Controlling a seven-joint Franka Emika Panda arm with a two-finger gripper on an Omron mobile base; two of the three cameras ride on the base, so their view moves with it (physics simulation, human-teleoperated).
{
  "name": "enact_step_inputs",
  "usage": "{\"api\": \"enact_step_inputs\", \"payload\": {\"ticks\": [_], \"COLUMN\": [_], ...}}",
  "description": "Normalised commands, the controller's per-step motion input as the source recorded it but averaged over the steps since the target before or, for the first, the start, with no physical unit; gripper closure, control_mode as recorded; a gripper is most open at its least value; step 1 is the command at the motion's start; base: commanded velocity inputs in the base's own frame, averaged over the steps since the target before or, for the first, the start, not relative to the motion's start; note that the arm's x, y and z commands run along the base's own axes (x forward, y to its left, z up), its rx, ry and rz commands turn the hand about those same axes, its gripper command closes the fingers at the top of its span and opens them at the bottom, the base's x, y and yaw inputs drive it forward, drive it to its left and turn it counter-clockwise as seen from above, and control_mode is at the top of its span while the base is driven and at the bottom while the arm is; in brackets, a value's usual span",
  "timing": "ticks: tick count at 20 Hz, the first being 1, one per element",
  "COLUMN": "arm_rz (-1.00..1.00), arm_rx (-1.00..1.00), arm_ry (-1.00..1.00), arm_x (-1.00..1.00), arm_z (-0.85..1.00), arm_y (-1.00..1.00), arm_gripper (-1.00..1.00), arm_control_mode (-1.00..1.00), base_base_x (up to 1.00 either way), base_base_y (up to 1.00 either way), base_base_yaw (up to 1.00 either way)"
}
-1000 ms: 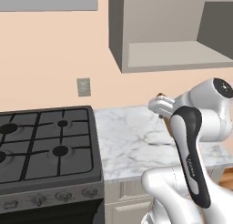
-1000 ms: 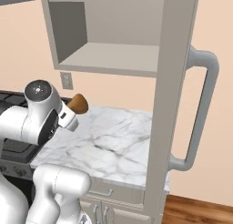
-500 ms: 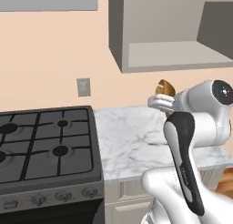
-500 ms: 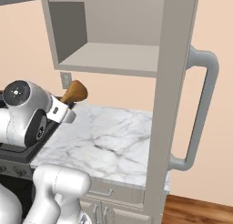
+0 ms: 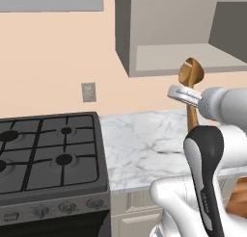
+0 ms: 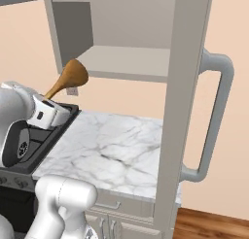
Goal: Organize the utensils by type. Pick up the wooden spoons from the counter and place them in the open cabinet. Then pick up the metallic utensils from the counter and place them in the open drawer.
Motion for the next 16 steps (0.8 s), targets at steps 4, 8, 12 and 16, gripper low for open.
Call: {"api": "enact_step_inputs", "payload": {"ticks": [4,8,12,16], "arm_rz": [-0.2,-0.17,-0.04,0.0], "arm_rx": [0.16,0.15,0.1,0.05], "arm_ry": [-0.02,-0.04,-0.21,-0.09], "arm_x": [-0.28,0.0,0.0,0.26], "arm_z": [0.76,0.66,0.17,0.02], "arm_y": [-0.03,-0.46,-0.86,-0.56], "arm_gripper": [1.0,1.0,1.0,1.0], "arm_control_mode": [-1.0,-1.0,-1.0,-1.0], "base_base_x": [0.0,0.0,0.0,0.0], "base_base_y": [0.0,0.0,0.0,0.0], "base_base_yaw": [0.0,0.0,0.0,0.0]}}
